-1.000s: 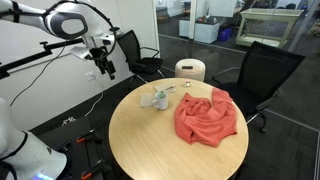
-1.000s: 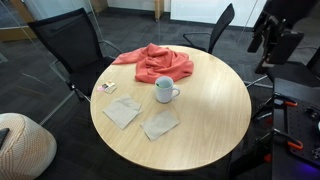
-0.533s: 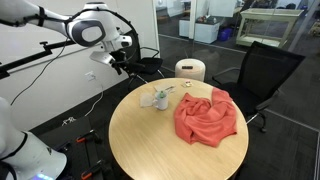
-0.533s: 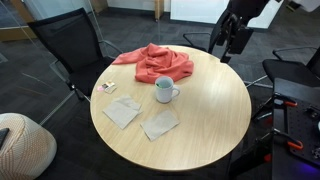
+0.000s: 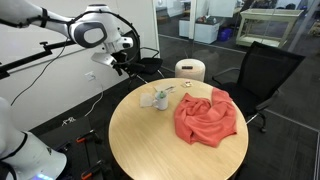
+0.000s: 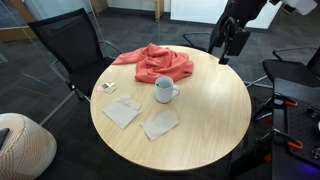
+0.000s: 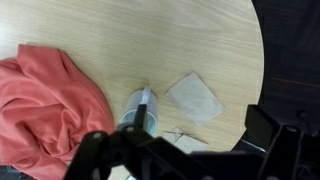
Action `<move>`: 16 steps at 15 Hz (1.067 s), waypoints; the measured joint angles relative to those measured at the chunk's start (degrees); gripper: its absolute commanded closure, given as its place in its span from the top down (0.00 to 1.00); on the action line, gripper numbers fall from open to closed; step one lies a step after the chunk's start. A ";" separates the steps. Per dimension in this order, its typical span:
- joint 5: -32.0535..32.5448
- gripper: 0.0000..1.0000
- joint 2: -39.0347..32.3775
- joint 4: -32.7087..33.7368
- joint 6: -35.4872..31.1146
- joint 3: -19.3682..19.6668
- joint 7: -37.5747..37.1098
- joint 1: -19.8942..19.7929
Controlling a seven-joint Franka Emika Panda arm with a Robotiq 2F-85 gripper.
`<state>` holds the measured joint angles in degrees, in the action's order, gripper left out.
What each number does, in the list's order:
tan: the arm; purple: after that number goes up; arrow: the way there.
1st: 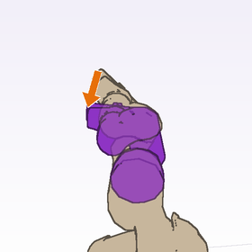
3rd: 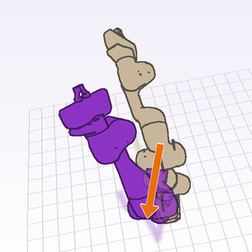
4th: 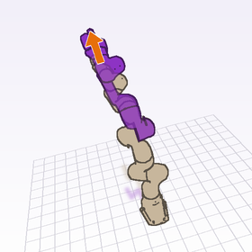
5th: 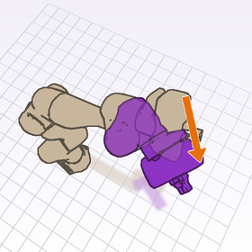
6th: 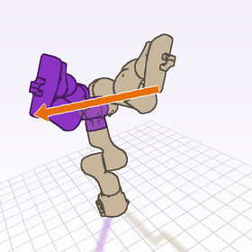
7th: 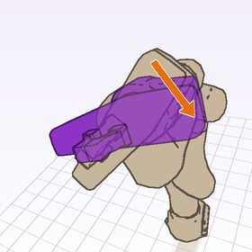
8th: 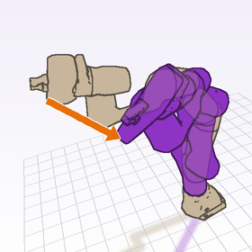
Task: Put the pen on the table and move the mug to the right
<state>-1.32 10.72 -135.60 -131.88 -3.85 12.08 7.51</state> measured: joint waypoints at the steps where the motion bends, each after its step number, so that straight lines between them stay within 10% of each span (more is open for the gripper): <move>1: 0.00 1.00 -0.04 -0.02 -0.15 0.02 0.09 -0.01; 16: -10.18 1.00 -18.31 3.59 -22.19 1.05 22.40 -3.63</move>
<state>-11.50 -7.60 -132.00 -154.06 -2.81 34.48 3.87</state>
